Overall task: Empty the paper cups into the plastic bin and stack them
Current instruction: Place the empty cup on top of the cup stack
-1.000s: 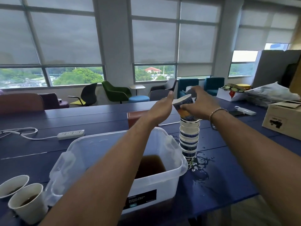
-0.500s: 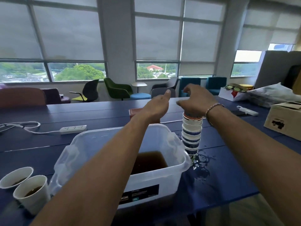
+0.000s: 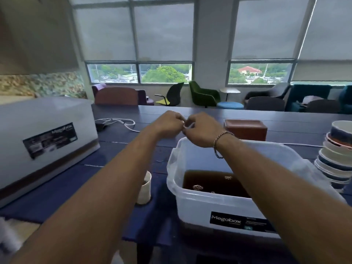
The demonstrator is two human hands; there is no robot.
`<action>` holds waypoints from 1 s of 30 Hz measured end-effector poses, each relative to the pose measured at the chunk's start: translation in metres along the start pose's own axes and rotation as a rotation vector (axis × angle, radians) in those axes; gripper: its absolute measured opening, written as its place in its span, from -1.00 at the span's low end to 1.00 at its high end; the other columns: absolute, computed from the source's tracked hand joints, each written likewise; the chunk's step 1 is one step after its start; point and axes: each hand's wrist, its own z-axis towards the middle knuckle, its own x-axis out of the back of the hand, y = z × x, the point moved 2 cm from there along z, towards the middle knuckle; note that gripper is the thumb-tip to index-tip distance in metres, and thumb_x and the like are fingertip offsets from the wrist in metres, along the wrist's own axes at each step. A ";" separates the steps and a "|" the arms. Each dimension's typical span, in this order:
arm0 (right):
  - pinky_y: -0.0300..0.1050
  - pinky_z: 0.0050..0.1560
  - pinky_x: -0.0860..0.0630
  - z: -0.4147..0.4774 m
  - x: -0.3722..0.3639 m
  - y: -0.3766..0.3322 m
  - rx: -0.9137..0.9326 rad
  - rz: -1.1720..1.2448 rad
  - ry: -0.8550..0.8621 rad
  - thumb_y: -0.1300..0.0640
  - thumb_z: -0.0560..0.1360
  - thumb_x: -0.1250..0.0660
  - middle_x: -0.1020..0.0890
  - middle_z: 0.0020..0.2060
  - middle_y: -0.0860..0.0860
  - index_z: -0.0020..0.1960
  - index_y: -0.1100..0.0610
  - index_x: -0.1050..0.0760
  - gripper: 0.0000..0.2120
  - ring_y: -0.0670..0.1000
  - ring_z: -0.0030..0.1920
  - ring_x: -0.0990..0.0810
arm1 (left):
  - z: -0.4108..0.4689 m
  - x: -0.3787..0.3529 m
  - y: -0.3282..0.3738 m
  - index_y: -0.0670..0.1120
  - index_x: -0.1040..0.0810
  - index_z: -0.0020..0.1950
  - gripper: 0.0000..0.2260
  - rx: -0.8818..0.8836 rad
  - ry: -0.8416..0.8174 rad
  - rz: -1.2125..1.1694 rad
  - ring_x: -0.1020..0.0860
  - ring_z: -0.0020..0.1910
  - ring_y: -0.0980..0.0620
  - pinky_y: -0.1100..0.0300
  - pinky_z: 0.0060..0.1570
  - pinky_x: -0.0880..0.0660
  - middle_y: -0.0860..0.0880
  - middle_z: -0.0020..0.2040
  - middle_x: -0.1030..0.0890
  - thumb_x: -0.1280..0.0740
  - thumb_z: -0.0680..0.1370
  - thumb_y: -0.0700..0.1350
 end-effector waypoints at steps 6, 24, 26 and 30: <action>0.01 0.00 -0.61 0.015 -0.051 -0.043 0.098 0.018 -0.146 0.13 0.43 -0.35 -0.68 -0.08 0.07 -0.01 0.09 -0.65 -0.83 0.05 -0.09 -0.62 | -0.032 0.020 -0.075 -0.08 -0.69 0.08 -0.79 0.176 -0.178 0.368 -0.53 -0.40 0.22 0.28 -0.28 -0.54 0.04 -0.20 -0.66 -0.33 0.55 -0.29; 0.07 0.07 -0.58 0.009 -0.063 -0.021 0.077 0.014 -0.137 0.04 0.48 -0.33 -0.66 -0.03 0.04 0.05 0.05 -0.61 -0.81 0.07 -0.04 -0.61 | -0.043 -0.004 -0.132 0.07 -0.65 0.11 -0.82 0.272 -0.125 0.710 -0.58 0.08 -0.05 0.09 -0.03 -0.48 0.02 0.13 -0.63 -0.30 0.59 0.02; 0.07 0.08 -0.57 0.009 -0.060 -0.019 0.052 0.033 -0.112 0.08 0.48 -0.29 -0.66 -0.07 0.02 0.00 0.03 -0.62 -0.83 0.07 -0.05 -0.61 | -0.036 0.006 -0.122 0.00 -0.64 0.09 -0.83 0.263 -0.041 0.692 -0.58 0.02 -0.06 0.07 -0.04 -0.50 -0.01 0.09 -0.64 -0.30 0.58 -0.03; 0.09 0.10 -0.56 0.010 -0.049 -0.016 0.027 0.089 -0.042 0.15 0.48 -0.24 -0.65 -0.03 0.04 0.08 0.06 -0.58 -0.78 0.08 -0.02 -0.59 | -0.021 0.034 -0.088 -0.04 -0.60 0.12 -0.81 0.216 0.101 0.763 -0.57 0.05 -0.14 0.07 -0.15 -0.41 -0.07 0.11 -0.62 -0.29 0.54 -0.11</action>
